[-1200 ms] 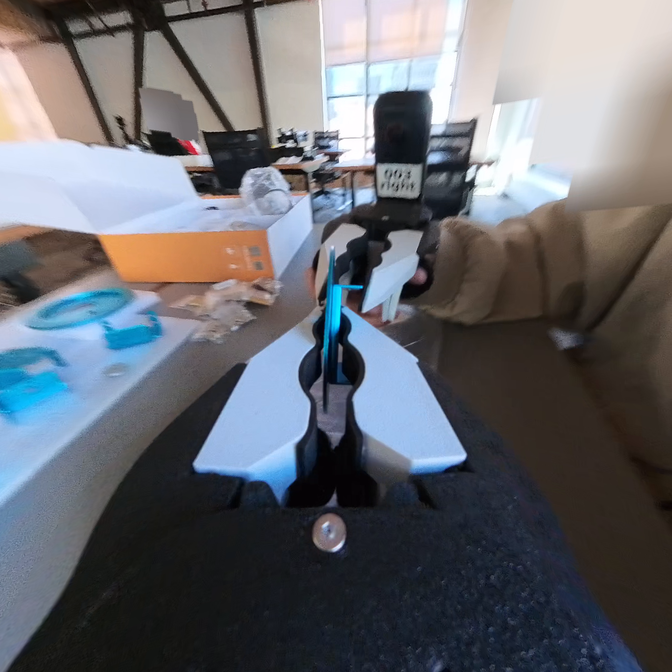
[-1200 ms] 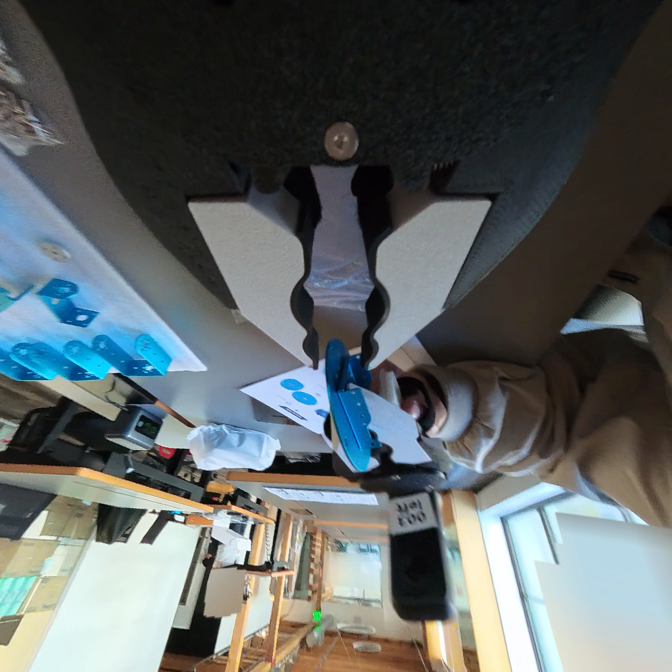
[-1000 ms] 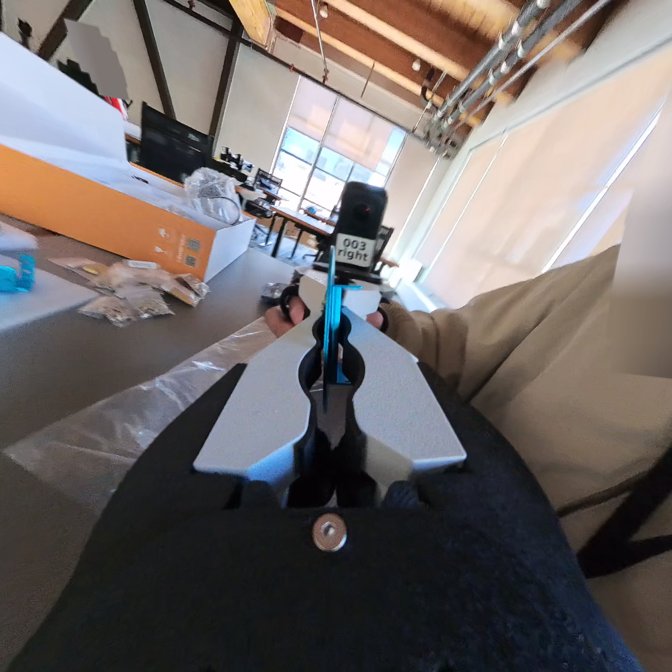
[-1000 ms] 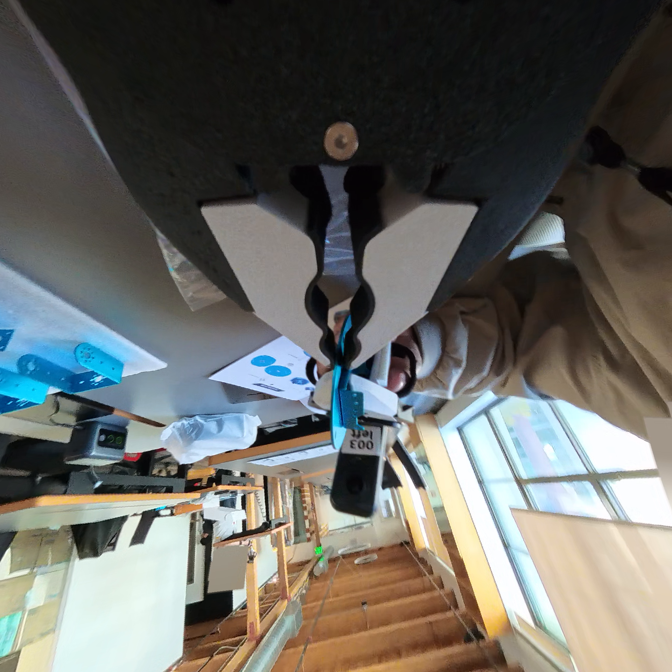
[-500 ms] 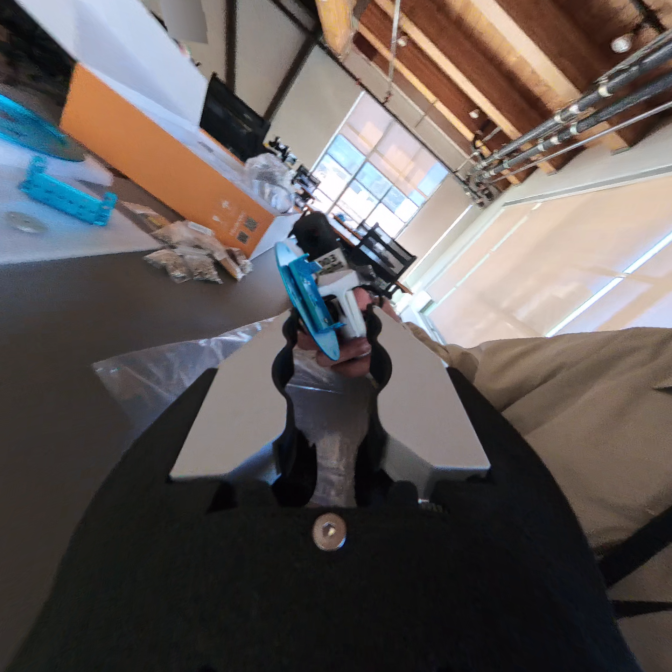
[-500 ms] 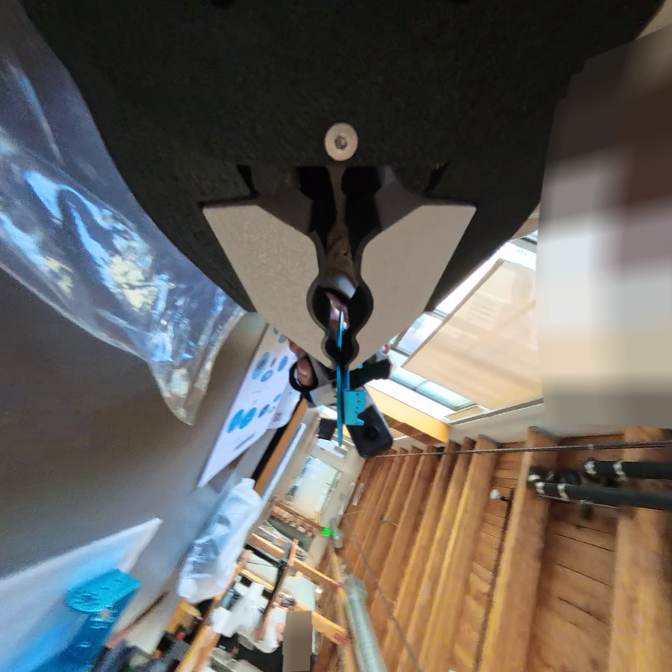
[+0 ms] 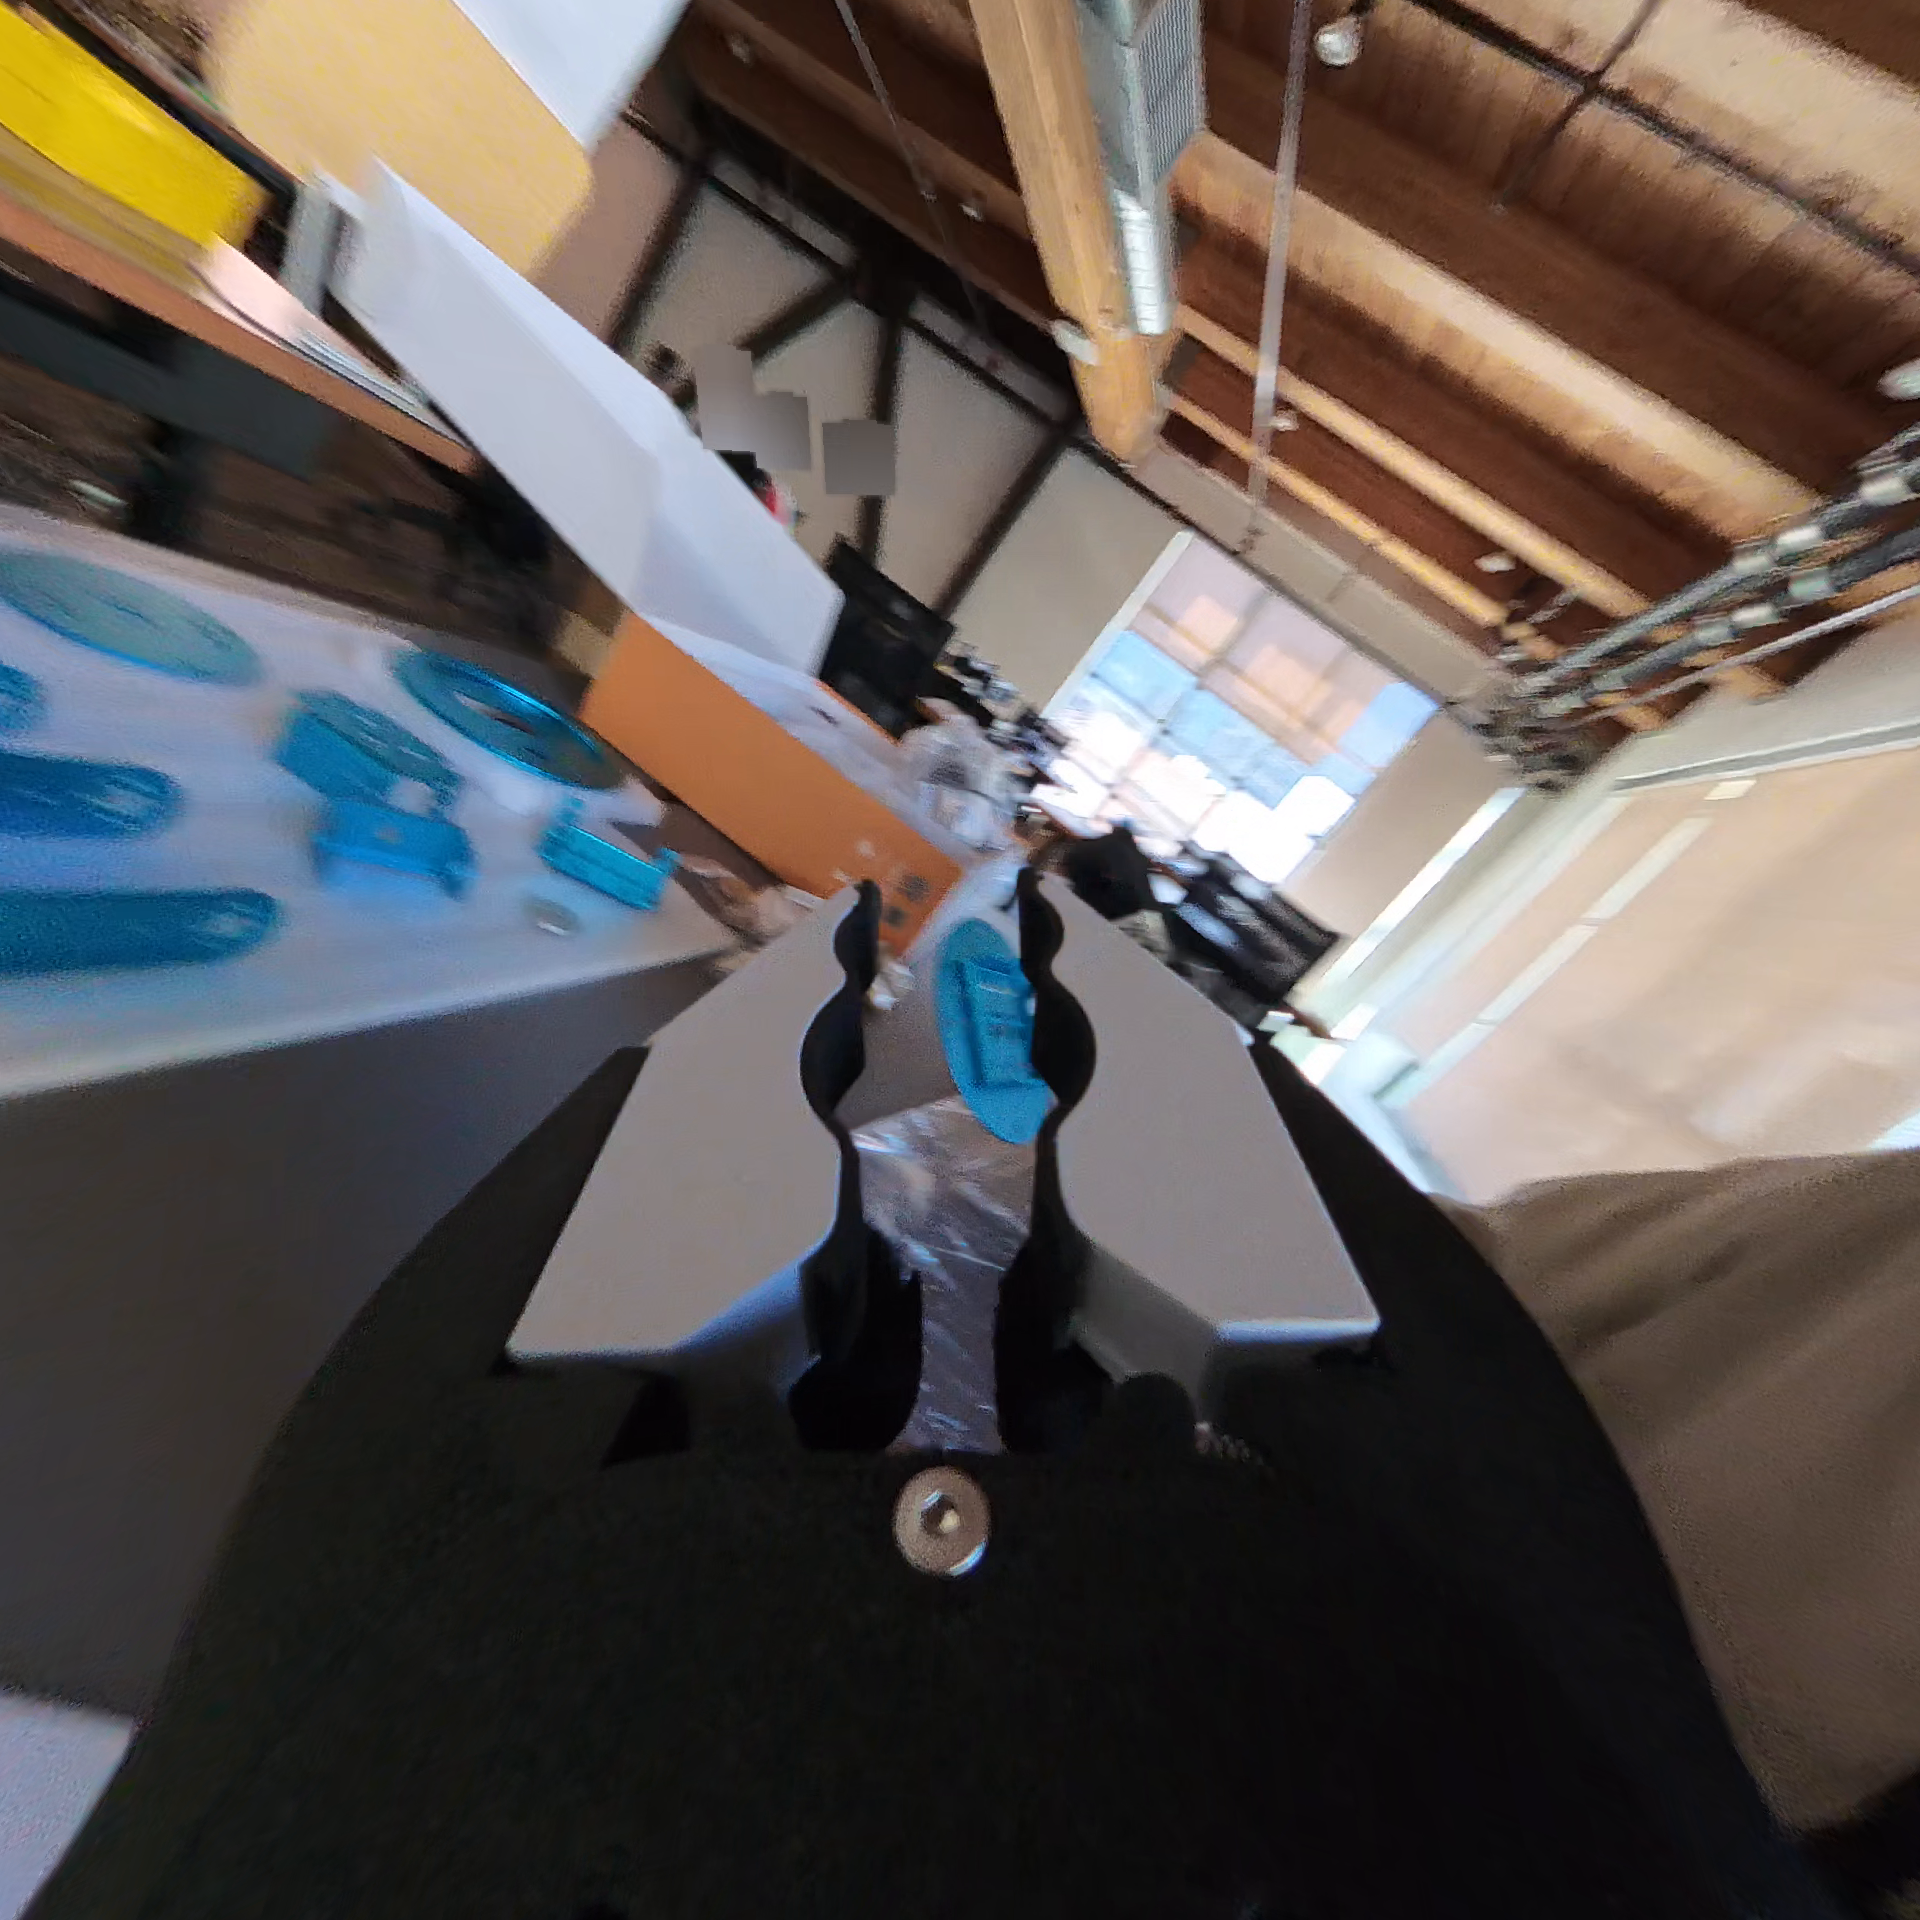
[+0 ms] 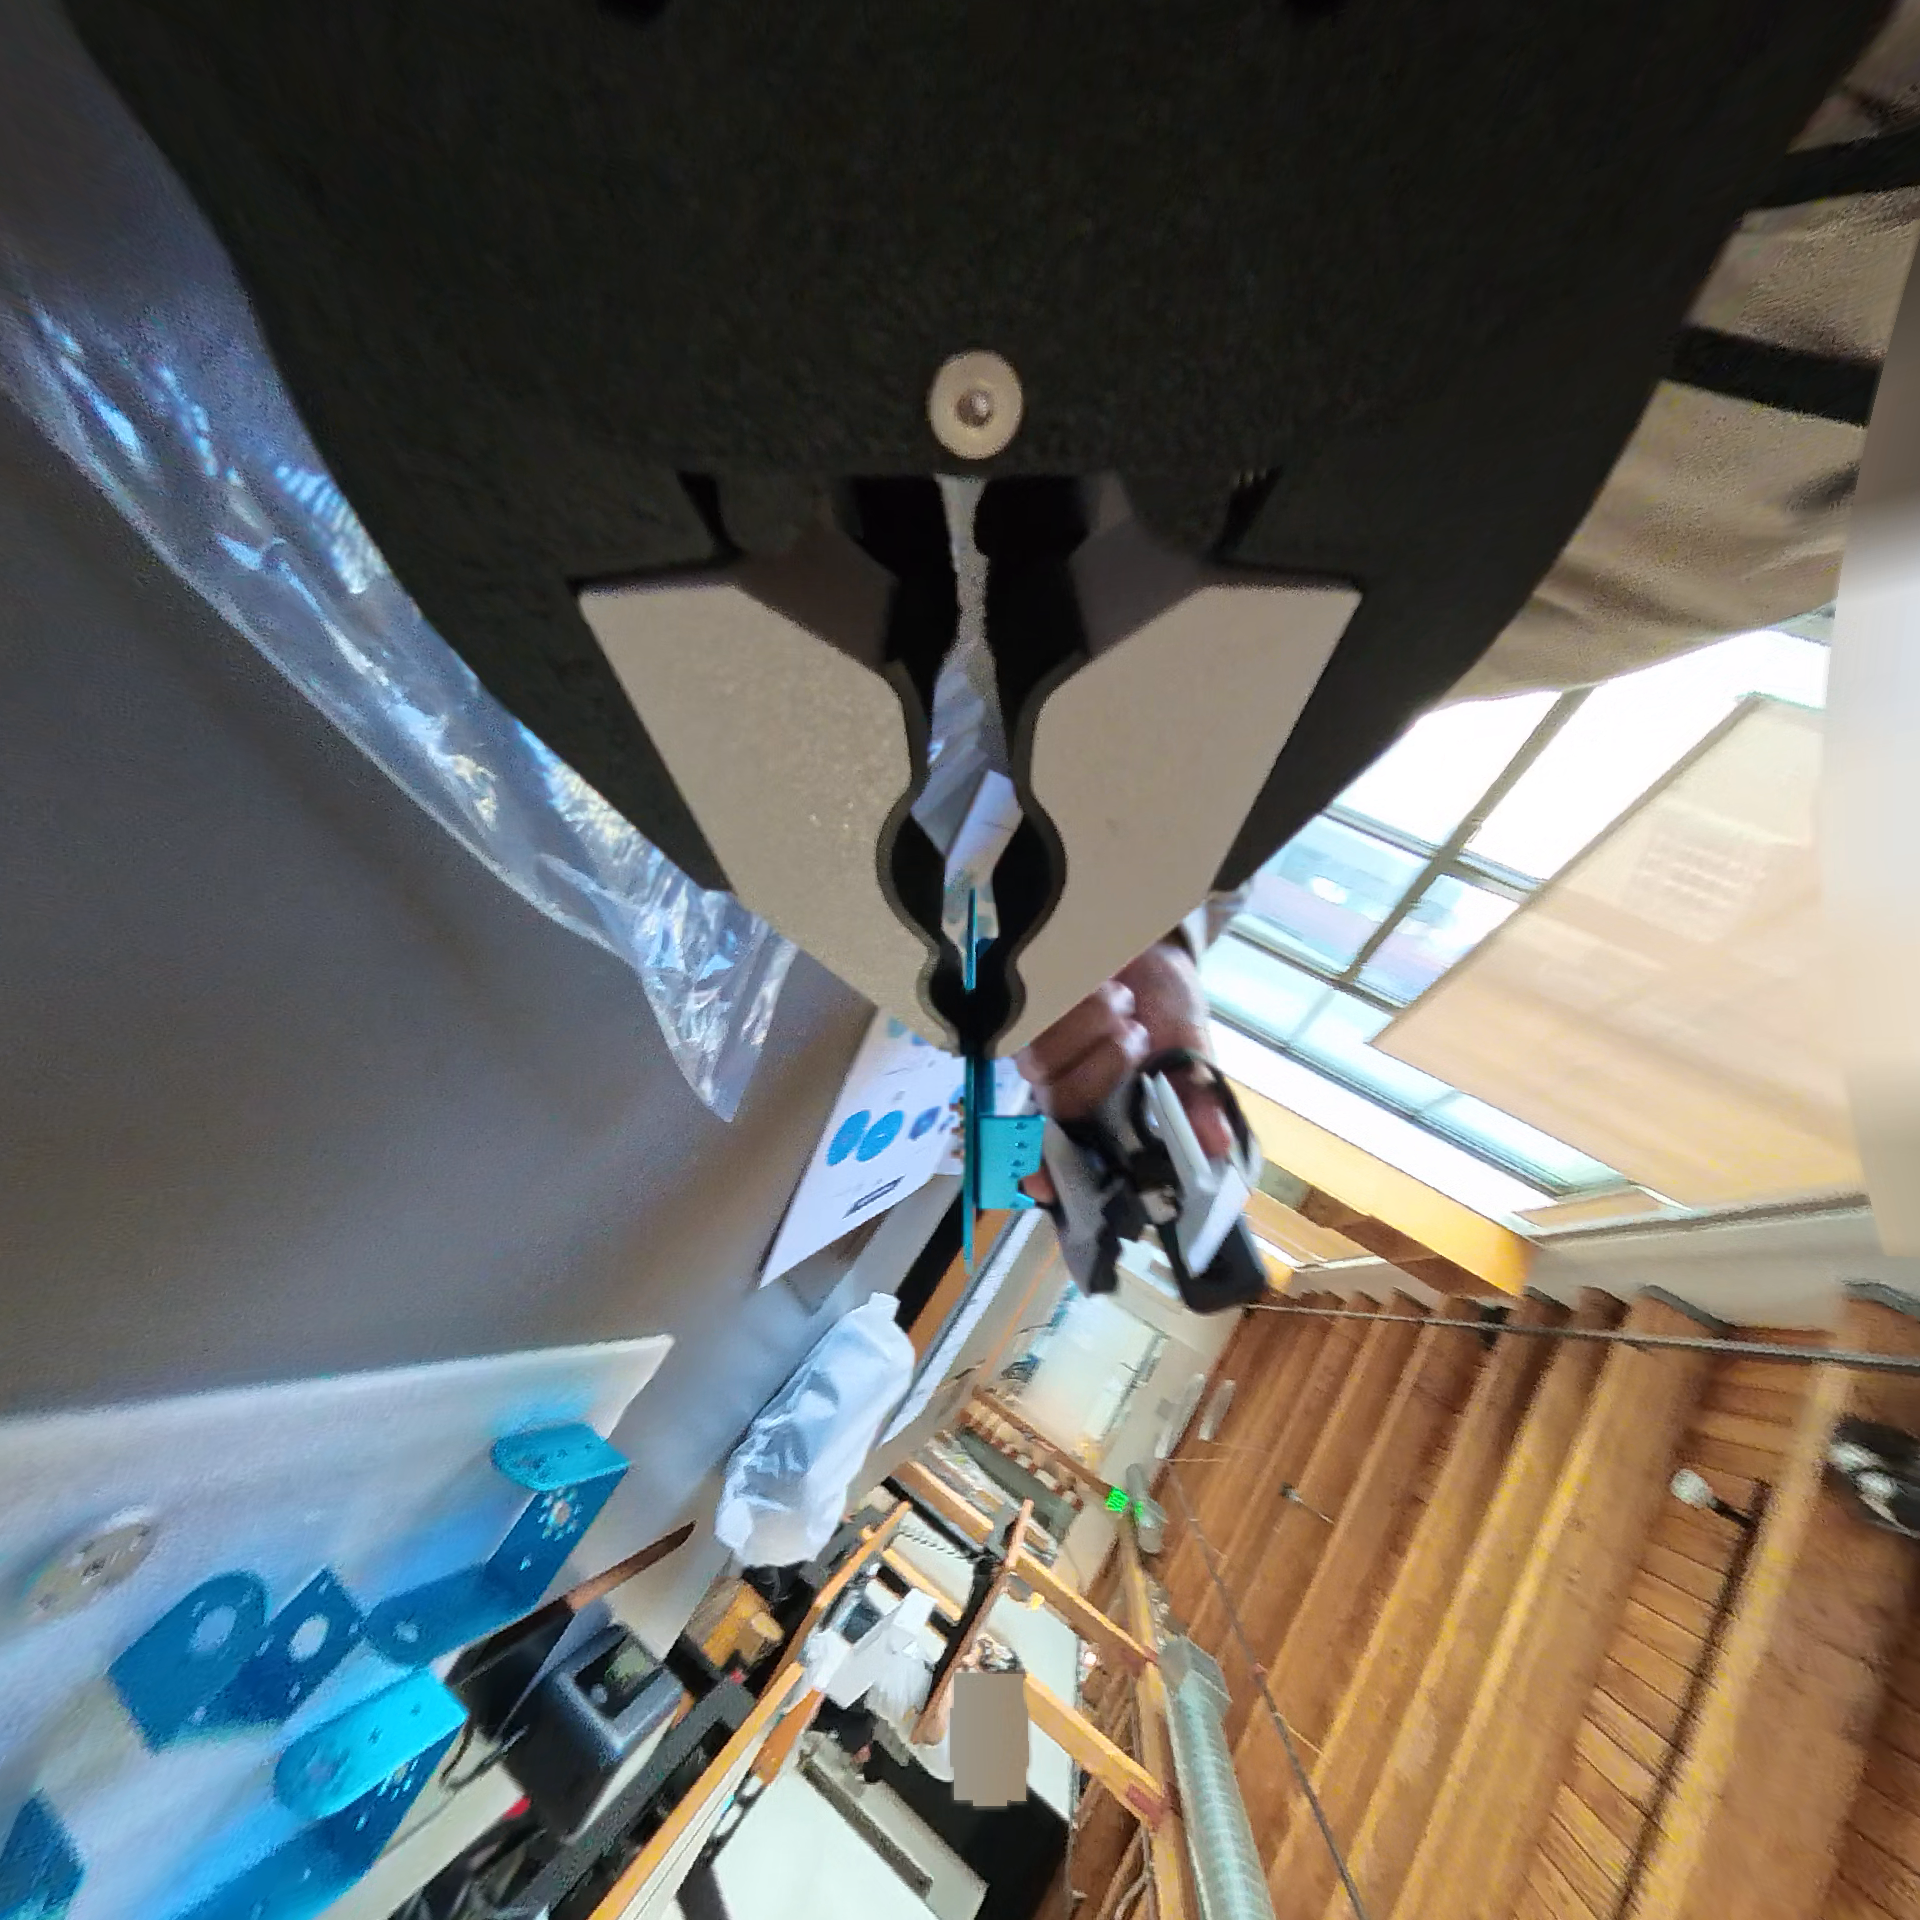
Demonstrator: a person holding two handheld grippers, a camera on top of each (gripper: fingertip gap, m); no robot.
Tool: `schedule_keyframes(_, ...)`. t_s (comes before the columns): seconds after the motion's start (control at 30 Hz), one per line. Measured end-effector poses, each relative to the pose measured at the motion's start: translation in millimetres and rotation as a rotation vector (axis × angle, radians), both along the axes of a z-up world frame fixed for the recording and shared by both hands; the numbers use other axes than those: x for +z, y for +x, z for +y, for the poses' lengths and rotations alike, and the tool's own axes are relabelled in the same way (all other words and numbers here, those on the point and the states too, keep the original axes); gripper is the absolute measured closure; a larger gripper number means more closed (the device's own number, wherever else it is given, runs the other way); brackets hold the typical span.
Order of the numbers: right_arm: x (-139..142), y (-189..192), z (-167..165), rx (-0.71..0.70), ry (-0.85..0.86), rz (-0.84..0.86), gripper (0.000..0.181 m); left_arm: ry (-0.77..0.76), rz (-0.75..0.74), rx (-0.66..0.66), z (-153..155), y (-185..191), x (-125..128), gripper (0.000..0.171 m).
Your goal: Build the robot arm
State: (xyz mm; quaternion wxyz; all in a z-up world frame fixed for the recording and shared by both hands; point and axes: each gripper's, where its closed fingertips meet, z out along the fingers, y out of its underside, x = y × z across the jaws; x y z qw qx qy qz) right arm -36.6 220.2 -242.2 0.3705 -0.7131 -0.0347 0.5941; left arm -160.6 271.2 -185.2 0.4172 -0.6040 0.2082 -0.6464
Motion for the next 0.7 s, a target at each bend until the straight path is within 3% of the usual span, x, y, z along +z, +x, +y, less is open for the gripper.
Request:
schedule_keyframes(0.1,4.3,1.4,0.7,-0.037,0.079,-0.1,0.181,0.056,0.109,0.209,22.1,-35.0,13.4,0.149)
schedule_keyframes(0.2,6.2,0.5,-1.7,-0.049,0.153,-0.209,0.181,0.052,0.232,0.337,14.4,-73.1,17.7,0.149)
schedule_keyframes(0.33,2.8,-5.9,-5.6,-0.031,0.131,-0.225,0.181,0.117,0.356,0.493,-30.1,-120.4,2.7,0.149)
schedule_keyframes(0.47,-6.7,-17.4,-11.4,0.026,-0.038,-0.066,0.181,0.108,0.448,0.602,-86.2,-148.7,-37.6,0.149)
schedule_keyframes(0.6,-3.6,-42.7,-26.0,0.135,-0.152,0.073,0.181,0.041,0.46,0.65,-134.5,-152.7,-74.0,0.149)
schedule_keyframes(0.7,-0.5,-72.2,-41.3,0.258,-0.179,0.098,0.181,0.074,0.477,0.621,-153.7,-142.5,-84.0,0.149)
